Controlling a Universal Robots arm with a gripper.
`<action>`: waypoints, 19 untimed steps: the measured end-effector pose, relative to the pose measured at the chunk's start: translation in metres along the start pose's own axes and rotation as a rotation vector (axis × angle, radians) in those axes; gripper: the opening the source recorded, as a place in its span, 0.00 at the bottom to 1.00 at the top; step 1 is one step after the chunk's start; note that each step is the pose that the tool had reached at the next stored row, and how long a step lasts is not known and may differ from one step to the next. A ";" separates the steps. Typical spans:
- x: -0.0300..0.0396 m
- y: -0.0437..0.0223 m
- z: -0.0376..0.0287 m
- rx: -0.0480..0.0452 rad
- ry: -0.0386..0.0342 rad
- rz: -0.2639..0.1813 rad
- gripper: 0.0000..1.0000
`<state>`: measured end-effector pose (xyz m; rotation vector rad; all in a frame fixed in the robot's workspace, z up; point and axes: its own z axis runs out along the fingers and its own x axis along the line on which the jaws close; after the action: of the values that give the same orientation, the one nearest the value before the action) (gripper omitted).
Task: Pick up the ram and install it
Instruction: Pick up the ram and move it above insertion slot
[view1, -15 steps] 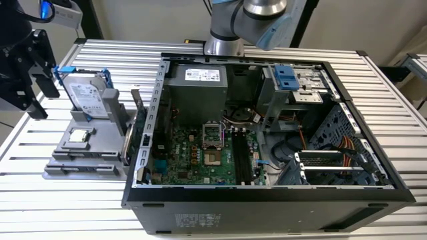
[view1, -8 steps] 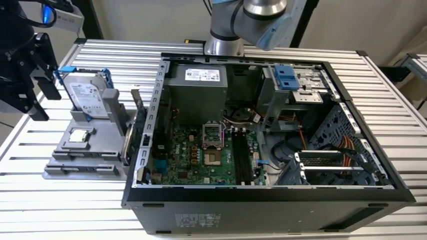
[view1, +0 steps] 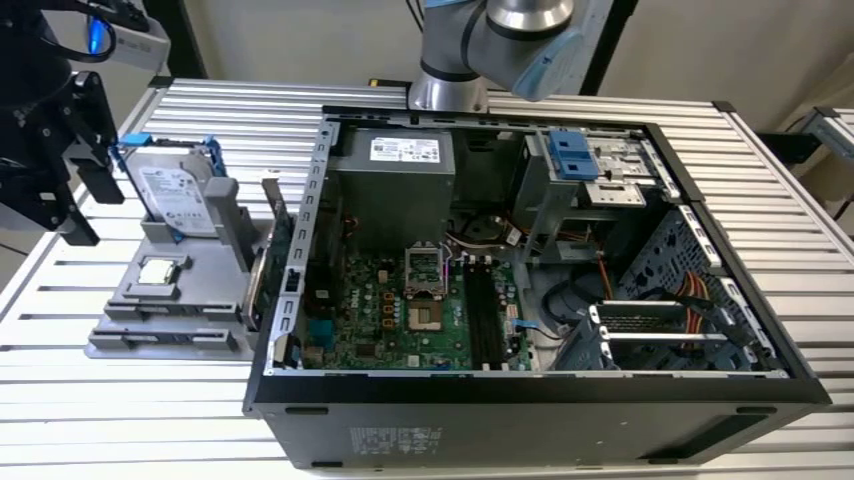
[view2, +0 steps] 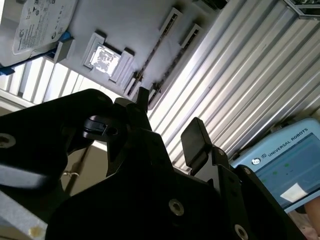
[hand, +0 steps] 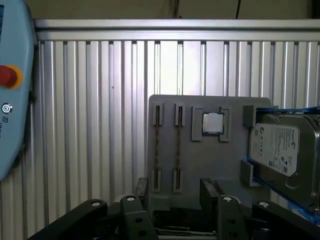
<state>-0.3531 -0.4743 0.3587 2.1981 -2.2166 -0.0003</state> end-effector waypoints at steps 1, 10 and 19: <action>0.0000 0.0000 0.0004 0.0000 0.0013 0.000 1.00; -0.0001 -0.0001 0.0057 0.0001 0.0099 0.000 1.00; -0.0007 -0.0002 0.0142 0.0001 0.0172 0.000 1.00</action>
<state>-0.3531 -0.4737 0.3445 2.1894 -2.2080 0.0186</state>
